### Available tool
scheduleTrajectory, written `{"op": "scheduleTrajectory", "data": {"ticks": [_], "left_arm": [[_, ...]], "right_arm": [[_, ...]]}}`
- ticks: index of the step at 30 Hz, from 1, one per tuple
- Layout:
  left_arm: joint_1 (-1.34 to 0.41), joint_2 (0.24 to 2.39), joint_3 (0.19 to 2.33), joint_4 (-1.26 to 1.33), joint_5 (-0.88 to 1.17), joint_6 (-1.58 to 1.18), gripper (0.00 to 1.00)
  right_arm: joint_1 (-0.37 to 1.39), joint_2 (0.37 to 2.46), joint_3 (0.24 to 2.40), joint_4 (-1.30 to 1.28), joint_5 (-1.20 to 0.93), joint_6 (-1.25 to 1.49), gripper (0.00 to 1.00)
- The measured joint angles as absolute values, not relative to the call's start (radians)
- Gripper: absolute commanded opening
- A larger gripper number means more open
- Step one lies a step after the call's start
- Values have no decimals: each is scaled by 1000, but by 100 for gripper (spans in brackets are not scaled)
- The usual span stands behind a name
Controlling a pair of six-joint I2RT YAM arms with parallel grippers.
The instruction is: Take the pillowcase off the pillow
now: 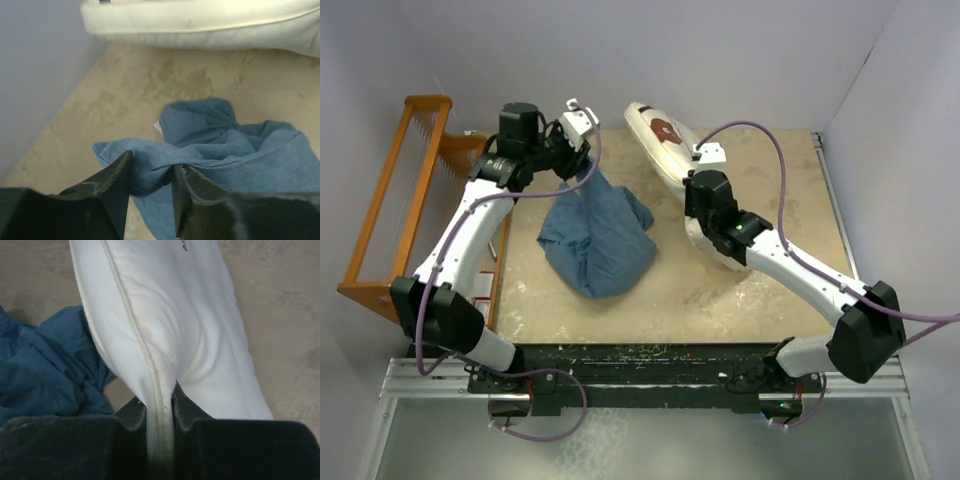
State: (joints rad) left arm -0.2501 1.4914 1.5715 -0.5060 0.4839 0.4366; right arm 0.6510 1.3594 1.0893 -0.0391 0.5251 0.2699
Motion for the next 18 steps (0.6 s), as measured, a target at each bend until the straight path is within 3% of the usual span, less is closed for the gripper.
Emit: {"op": "scheduleTrajectory", "data": {"ticks": [2,3,4,6,8,13,18], "left_arm": [[-250,1527,1548,-517,436,458,74],[-250,1539,1546,-519,416,465,92],[-250,1547,1546,-518,393,475,100],[-250,1558,1562,-525,358,490,99],[-250,1570,1602,-539,333,496,100],[-240,1573,1710,-577,329,485,99],[-156,1556,1735,-582,372,405,99]], "right_arm": [[651,1391,1103,-28,495,291,21],[651,1408,1112,-24,478,299,34],[652,1427,1124,-22,457,307,50],[654,1460,1147,-19,409,325,95],[656,1480,1172,-10,345,352,100],[661,1436,1184,1,243,382,100],[661,1338,1192,-31,269,403,100]]}}
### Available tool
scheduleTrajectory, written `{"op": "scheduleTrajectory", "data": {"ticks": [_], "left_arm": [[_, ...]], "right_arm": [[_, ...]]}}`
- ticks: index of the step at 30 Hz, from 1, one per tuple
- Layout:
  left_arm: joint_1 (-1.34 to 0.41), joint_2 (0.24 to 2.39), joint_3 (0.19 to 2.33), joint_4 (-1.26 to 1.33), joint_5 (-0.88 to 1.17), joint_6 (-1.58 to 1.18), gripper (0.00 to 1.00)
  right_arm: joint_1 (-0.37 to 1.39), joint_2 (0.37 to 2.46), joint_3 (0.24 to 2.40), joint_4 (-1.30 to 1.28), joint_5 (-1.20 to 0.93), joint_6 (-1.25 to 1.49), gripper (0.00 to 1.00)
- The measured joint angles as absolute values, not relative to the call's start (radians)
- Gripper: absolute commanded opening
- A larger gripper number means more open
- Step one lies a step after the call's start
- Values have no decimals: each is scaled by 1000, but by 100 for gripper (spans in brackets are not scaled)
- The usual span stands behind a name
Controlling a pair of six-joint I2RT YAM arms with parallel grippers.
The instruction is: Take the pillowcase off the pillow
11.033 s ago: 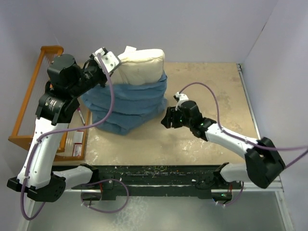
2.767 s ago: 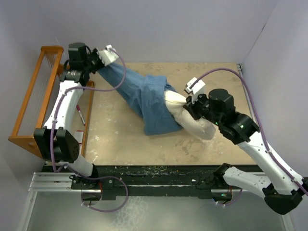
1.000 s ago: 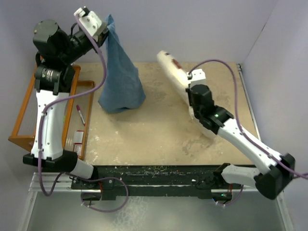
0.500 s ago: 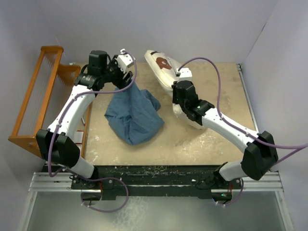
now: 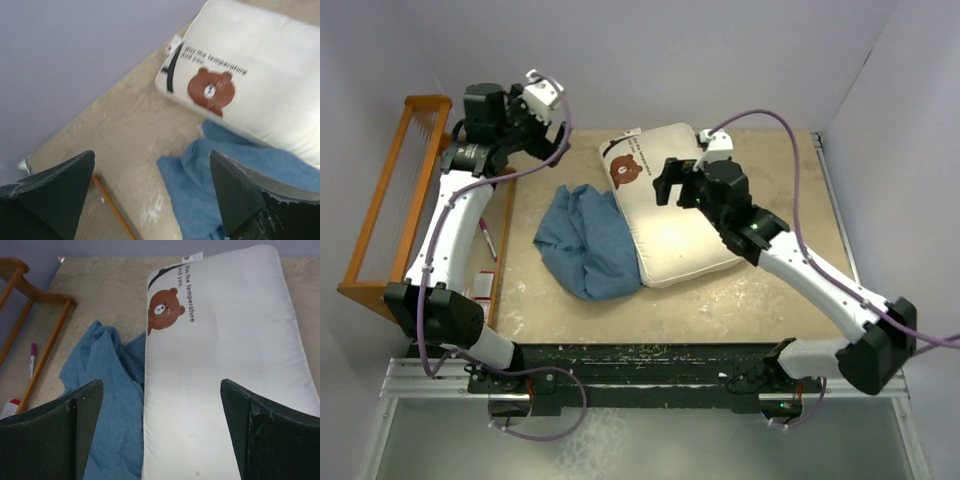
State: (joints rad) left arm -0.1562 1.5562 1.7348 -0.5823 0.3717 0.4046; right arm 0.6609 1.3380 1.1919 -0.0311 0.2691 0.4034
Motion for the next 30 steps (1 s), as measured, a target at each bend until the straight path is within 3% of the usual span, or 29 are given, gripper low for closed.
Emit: {"op": "scheduleTrajectory", "data": {"ticks": [5,12,17,24,30], "left_arm": [[-18,1444,1486,-505,388,327,99],[-23,1279,961,-331,361,245,99],[-20,1183,628,-159,329,199,99],[-14,1007,392,7,306,163,99],[-11,827,265,140,283,144,99]], "right_arm": [[660,1148,1127,-72,411,429,100],[659,1000,1023,-190,717,461,100],[658,946,831,-207,886,413,100],[658,758,600,-175,1102,379,100],[655,497,354,6,1131,284,100]]}}
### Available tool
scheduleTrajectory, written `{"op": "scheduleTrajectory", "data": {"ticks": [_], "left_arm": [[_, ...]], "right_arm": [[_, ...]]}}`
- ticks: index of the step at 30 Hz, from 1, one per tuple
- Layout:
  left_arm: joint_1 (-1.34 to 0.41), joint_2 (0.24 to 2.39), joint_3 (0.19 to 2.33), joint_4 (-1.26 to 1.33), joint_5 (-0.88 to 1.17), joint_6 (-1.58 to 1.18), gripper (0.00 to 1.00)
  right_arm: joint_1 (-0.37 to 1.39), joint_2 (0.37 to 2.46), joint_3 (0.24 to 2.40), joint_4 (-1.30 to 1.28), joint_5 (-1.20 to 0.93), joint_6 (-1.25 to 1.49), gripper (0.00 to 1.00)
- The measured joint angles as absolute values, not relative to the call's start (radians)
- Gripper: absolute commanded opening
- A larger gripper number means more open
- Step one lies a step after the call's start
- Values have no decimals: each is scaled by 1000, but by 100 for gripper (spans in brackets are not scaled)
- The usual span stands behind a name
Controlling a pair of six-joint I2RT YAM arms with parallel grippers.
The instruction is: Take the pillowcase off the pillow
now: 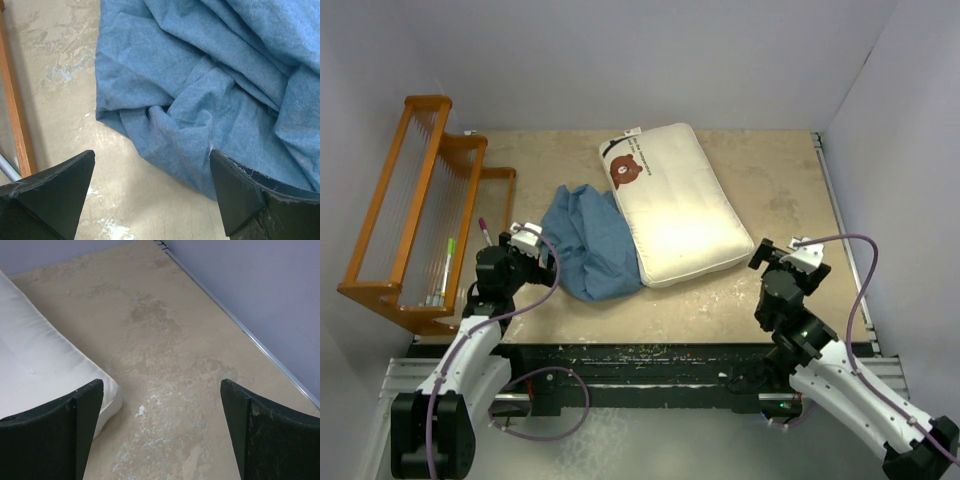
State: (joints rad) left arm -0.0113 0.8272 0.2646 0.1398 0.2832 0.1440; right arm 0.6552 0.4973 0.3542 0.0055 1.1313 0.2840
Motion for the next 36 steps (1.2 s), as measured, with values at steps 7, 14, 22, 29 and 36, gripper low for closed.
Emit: {"op": "scheduleTrajectory", "data": {"ticks": [7,14,22,29,36], "left_arm": [[-10,759,204,172,251,131,100],[-10,762,202,196,237,126,98],[-9,597,117,205,143,87,99],[-9,370,29,189,131,86,99],[-9,501,31,191,97,68,99]], "right_arm": [[654,643,310,60,1249,376,100],[654,757,191,342,1229,212,100],[641,698,132,482,1162,136,100],[630,629,120,503,1106,109,100],[490,556,108,475,949,101,100]]}}
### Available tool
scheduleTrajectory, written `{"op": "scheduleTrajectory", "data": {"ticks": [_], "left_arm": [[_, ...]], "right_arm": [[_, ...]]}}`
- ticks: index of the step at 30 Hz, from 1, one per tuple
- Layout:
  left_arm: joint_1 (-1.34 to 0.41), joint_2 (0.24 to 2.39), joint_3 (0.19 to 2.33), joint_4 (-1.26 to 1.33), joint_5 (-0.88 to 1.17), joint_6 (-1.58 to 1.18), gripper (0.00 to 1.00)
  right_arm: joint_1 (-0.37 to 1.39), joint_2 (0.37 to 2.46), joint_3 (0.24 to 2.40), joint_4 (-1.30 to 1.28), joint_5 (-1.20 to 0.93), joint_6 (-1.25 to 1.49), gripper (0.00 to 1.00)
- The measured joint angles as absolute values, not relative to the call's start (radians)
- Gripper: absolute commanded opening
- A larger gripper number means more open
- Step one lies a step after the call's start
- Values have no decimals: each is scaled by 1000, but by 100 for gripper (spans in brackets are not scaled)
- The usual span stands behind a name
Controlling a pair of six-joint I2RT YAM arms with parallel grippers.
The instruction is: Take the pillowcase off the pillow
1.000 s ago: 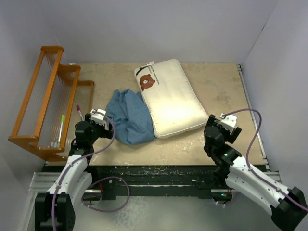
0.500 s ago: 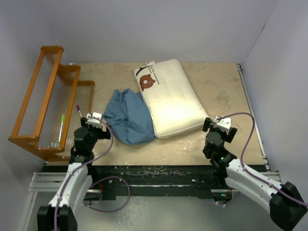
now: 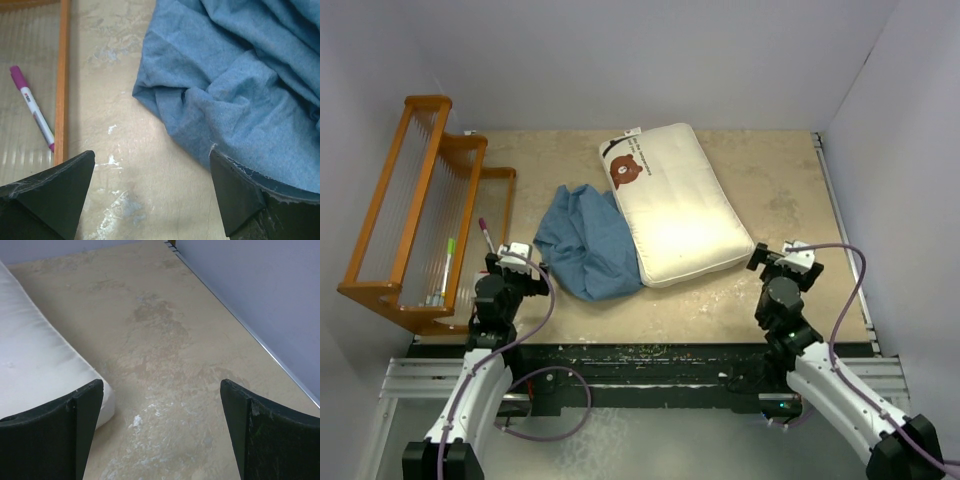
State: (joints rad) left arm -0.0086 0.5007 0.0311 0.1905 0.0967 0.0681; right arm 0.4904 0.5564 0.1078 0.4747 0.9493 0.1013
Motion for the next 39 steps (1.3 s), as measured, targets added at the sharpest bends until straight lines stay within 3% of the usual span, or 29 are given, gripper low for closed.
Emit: {"op": "scheduleTrajectory", "data": {"ticks": [11,39], "left_arm": [[-9,492,31,202,80,62,99],[-9,497,31,202,76,62,99]], "right_arm": [[464,257,18,406,787,66,100],[464,233,18,370,733,52,100]]}}
